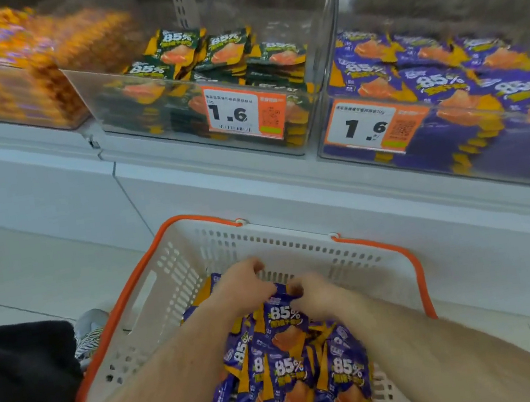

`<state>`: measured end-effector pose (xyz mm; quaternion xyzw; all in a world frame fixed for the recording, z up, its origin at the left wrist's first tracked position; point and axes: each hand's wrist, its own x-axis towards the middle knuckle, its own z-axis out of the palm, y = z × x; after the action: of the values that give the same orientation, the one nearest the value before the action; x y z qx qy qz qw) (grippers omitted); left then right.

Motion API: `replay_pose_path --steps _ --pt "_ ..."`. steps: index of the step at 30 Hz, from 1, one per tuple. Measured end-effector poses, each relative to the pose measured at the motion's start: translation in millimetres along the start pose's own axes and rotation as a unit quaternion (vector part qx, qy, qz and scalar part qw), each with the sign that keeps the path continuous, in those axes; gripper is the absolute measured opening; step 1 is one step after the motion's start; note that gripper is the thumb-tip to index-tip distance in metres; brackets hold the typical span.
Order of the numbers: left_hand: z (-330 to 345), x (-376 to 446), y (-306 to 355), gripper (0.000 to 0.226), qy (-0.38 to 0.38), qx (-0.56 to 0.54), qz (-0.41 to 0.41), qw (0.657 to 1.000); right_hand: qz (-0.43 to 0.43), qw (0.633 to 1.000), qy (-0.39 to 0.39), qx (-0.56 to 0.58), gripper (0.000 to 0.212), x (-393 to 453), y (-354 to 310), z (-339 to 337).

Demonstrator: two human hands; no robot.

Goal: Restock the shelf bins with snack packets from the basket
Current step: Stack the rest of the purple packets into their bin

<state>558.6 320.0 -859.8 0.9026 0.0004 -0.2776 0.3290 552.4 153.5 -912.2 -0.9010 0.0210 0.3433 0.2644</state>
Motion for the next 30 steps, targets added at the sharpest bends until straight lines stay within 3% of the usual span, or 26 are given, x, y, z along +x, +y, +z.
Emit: replay_pose_path --steps 4,8,10,15,21,23,25,27,30 --pt "-19.7 -9.7 15.6 0.068 -0.002 -0.071 0.008 0.997 -0.063 0.996 0.068 0.014 0.028 -29.3 -27.4 -70.8" --pt "-39.2 -22.5 40.4 0.02 0.017 -0.152 0.144 0.978 -0.132 0.973 0.159 0.099 0.014 -79.4 -52.8 -131.4" --pt "-50.5 -32.7 55.7 0.024 0.017 -0.25 0.186 0.95 -0.169 0.947 0.24 0.132 0.01 -105.4 -61.6 -149.0" --pt "-80.2 -52.6 98.7 0.021 0.066 -0.386 0.231 0.891 -0.231 0.837 0.413 0.277 0.032 -158.7 -72.4 -161.6" --pt "-100.9 -67.7 154.5 0.012 0.098 -0.43 0.278 0.853 -0.247 0.814 0.417 0.319 0.031 -183.4 -75.0 -165.7" --pt "-104.2 -67.5 171.5 0.01 0.116 -0.403 0.303 0.856 -0.241 0.792 0.423 0.368 0.035 -184.6 -78.2 -175.1" --pt "-110.4 -57.9 183.4 0.018 0.239 -0.271 0.352 0.864 -0.21 0.758 0.448 0.426 0.036 -185.0 -79.3 -194.3" --pt "-121.0 -41.1 191.1 0.039 0.365 -0.124 0.399 0.832 -0.165 0.727 0.485 0.456 0.037 -181.5 -74.1 -226.4" --pt "-130.9 -11.6 200.8 0.053 0.407 0.077 0.346 0.842 -0.138 0.716 0.504 0.462 0.038 -169.0 -64.9 -275.0"
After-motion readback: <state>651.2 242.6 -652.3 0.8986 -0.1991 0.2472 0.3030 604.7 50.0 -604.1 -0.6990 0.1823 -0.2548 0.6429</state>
